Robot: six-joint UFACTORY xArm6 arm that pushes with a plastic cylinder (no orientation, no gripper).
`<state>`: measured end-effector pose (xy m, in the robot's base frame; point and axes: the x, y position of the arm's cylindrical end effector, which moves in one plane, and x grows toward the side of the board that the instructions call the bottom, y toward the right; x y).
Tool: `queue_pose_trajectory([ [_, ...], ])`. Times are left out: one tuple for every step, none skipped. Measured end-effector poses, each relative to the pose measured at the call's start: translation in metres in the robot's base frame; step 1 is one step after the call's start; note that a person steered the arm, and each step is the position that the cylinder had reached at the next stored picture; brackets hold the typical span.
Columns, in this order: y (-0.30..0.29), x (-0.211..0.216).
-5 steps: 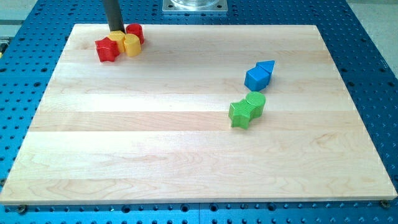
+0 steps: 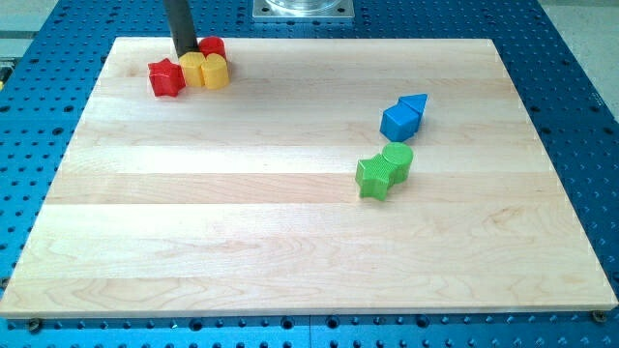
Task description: Separate the red and yellow blocks
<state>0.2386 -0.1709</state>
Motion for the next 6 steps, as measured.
queue_pose_trajectory([
  [0.0, 0.005],
  [0.0, 0.033],
  [0.015, 0.045],
  [0.047, 0.041],
  [0.069, 0.033],
  [0.07, 0.012],
])
